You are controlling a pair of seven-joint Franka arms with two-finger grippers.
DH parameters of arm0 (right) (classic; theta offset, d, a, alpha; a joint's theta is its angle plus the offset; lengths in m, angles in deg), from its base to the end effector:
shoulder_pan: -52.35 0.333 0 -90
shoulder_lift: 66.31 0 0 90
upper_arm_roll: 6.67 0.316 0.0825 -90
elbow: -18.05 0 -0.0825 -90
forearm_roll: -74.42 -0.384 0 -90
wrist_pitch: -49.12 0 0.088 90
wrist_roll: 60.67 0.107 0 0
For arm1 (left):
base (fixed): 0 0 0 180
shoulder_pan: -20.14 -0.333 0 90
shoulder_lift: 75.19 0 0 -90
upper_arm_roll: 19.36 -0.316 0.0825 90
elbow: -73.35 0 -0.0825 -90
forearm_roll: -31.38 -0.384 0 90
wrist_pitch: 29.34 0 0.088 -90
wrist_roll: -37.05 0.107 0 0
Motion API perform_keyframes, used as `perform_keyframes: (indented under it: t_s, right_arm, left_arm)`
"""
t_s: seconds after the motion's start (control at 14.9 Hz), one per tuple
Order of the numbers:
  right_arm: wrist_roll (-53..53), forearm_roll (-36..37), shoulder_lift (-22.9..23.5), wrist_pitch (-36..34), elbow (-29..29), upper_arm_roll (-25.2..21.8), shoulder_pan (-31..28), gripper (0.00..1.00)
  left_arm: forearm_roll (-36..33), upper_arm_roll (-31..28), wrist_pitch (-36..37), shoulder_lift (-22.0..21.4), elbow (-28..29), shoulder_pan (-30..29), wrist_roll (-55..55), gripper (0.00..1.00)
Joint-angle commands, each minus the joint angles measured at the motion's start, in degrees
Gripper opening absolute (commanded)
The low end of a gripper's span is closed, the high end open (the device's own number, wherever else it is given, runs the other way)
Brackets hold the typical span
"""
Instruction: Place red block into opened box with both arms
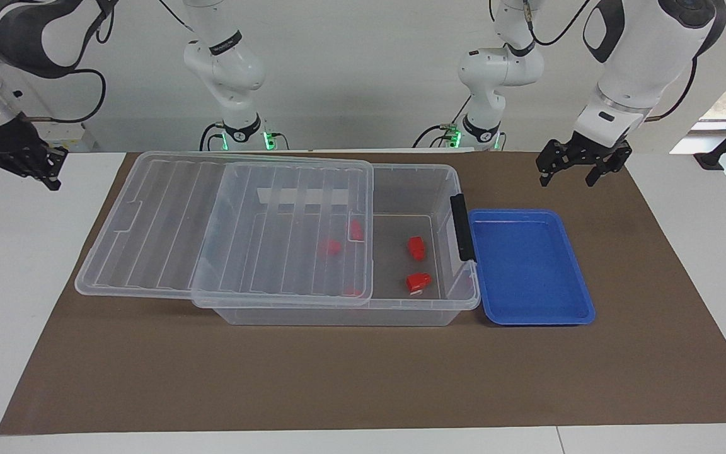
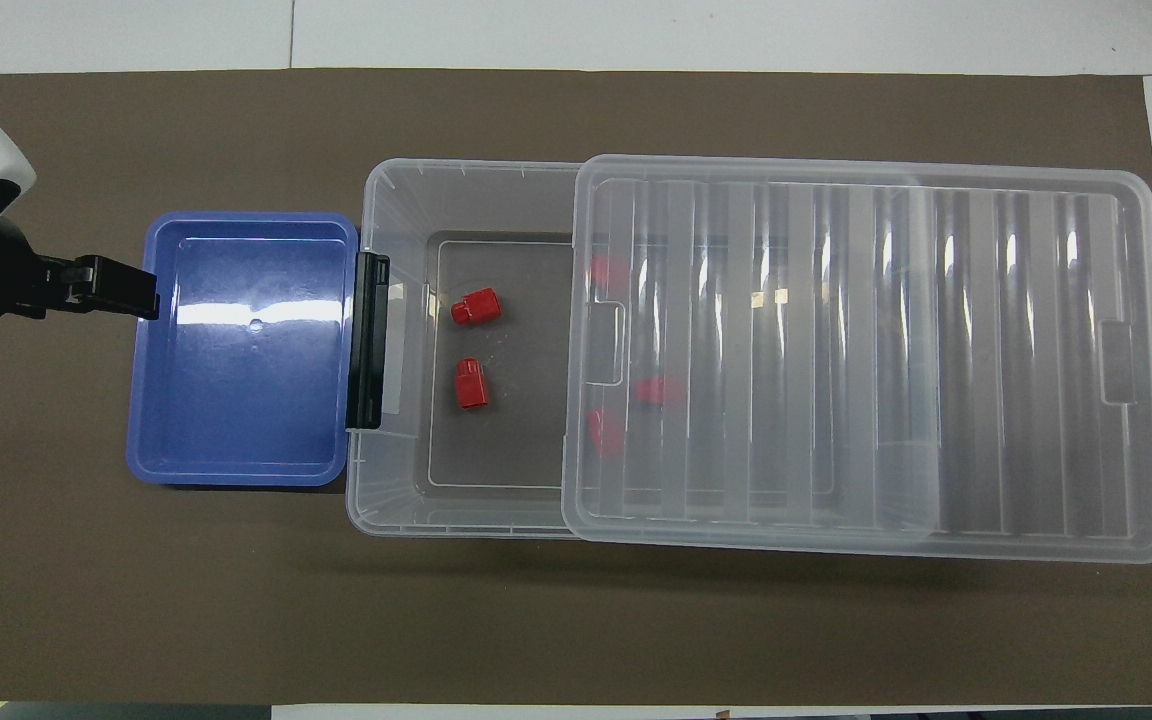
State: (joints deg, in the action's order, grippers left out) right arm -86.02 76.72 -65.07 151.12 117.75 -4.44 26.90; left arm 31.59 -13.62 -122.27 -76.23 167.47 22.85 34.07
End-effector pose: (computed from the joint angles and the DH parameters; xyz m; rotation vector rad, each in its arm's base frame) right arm 0.5242 -0.2289 0.5500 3.0981 0.0699 0.0016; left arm 0.5463 -0.0820 0.6049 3.1365 -0.1495 -0.0045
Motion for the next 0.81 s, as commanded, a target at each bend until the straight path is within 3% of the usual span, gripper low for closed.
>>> perform_keyframes:
  t_s: [0.0,0.2,0.74]
  right_arm:
    - [0.4,0.7,2.1,5.8,4.2,0.7,-0.9,0.00]
    - [0.9,0.7,1.2,9.7,9.2,0.9,0.7,0.00]
    - [6.4,0.5,0.3,9.5,11.0,1.4,5.0,0.00]
  left_arm:
    - [-0.1,0.2,1.5,-0.8,0.0,-0.6,1.0,1.00]
    - [-0.1,0.3,0.9,-0.8,0.0,-0.5,0.5,1.00]
    - [-0.1,0.2,0.8,-0.8,0.0,-0.7,0.5,1.00]
